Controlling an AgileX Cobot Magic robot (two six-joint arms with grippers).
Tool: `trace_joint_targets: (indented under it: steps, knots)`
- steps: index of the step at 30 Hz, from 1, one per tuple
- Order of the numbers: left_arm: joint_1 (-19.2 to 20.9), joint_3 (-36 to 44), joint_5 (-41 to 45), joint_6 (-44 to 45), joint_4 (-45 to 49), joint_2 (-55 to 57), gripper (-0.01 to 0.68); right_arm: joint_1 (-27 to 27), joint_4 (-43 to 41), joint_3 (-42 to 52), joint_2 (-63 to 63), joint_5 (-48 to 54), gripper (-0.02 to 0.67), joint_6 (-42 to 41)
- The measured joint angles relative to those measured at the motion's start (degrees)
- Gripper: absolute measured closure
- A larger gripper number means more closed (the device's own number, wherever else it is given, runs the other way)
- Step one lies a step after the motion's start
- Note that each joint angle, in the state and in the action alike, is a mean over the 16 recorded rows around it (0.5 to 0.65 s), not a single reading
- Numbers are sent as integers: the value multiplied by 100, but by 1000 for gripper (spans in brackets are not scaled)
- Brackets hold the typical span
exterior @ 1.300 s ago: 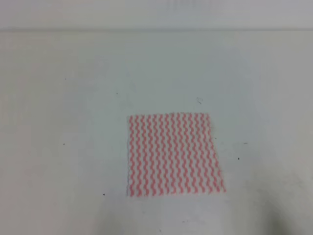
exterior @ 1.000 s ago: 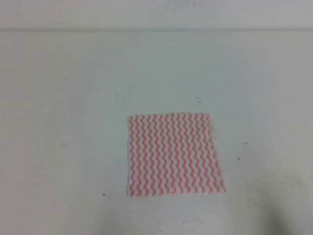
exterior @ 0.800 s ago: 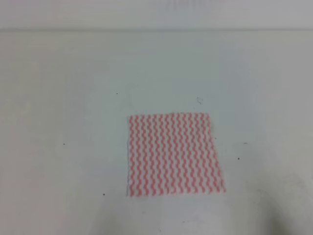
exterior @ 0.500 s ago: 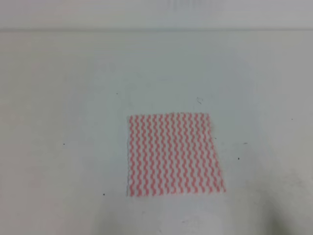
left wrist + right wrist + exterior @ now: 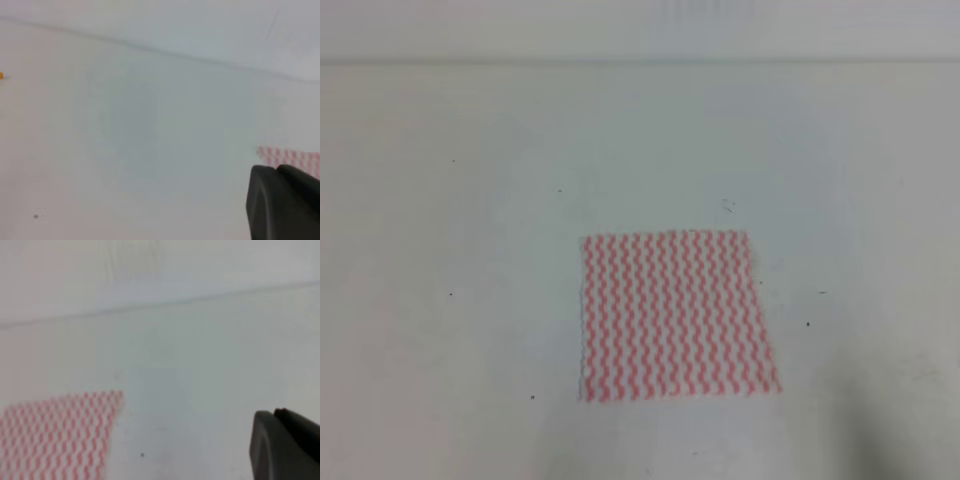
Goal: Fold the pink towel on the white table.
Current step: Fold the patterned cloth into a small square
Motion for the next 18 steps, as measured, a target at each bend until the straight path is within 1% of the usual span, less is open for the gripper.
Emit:
trace_joint_targets:
  steps: [7,11,14,18]
  knots:
    - [0,19,-587,-30,-1238,-20,680,0,1194,9,1,-681,667,5]
    - [0,19,-914,-42,-1779,-10,680,-1,1849,28,2,-927,667,6]
    - [0,9,-1115,-33,-2067,-10,680,-1,2163,28,2,-984,667,5]
    - [0,19,-1230,23,-2188,-20,680,-1,2392,28,2,-989,667,4]
